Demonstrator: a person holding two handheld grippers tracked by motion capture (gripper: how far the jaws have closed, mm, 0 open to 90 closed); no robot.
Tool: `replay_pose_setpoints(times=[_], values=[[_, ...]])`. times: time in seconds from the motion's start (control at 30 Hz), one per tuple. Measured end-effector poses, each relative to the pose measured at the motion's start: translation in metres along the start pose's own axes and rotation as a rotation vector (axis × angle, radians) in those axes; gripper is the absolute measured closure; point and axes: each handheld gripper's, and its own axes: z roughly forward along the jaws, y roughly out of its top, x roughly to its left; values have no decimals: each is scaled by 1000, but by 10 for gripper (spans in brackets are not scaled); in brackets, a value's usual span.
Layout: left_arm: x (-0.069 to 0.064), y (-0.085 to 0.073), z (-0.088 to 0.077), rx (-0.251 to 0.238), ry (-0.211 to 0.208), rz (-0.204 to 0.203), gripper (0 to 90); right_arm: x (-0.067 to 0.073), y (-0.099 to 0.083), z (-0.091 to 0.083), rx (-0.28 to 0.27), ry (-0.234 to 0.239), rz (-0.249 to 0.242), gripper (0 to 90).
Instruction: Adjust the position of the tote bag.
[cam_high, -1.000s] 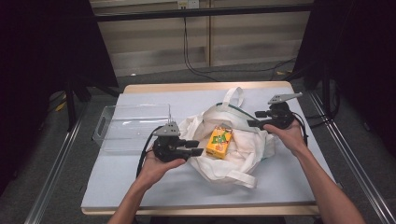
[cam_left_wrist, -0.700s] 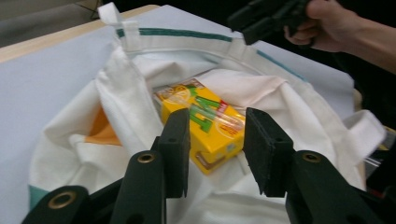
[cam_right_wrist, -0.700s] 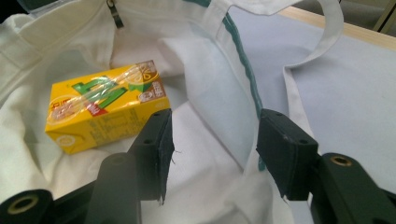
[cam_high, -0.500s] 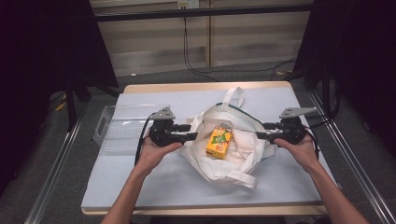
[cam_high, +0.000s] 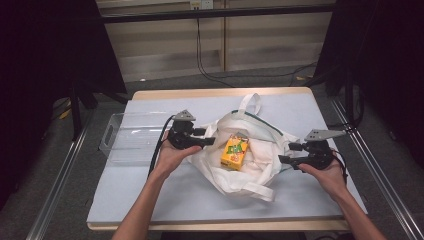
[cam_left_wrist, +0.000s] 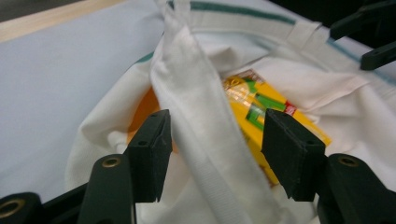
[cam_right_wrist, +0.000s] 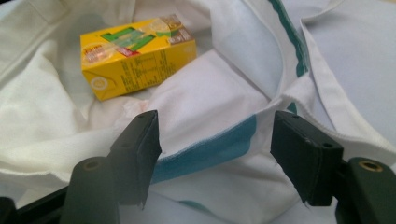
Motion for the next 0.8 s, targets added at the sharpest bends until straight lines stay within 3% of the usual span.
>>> replay_pose_setpoints(times=[0.1,0.2,0.37,0.43,0.5,0.53,0.7,0.8], values=[[3,-1,4,14,12,-3,438,0,-4,3,10,2,10,292],[7,-2,6,8,9,-10,555,1,-6,7,28,3,2,286],[13,-4,7,46,19,-9,737,3,-6,15,49,14,7,321],[13,-4,8,51,17,-11,778,3,-8,18,63,14,1,384],[10,-4,9,62,41,4,821,3,-9,19,66,7,3,437],[10,-3,9,68,35,2,834,3,-9,18,65,8,4,505],[13,-2,11,95,33,-22,847,6,-11,15,67,9,-14,682],[12,-1,12,107,46,-16,850,7,-13,13,65,17,-17,797]])
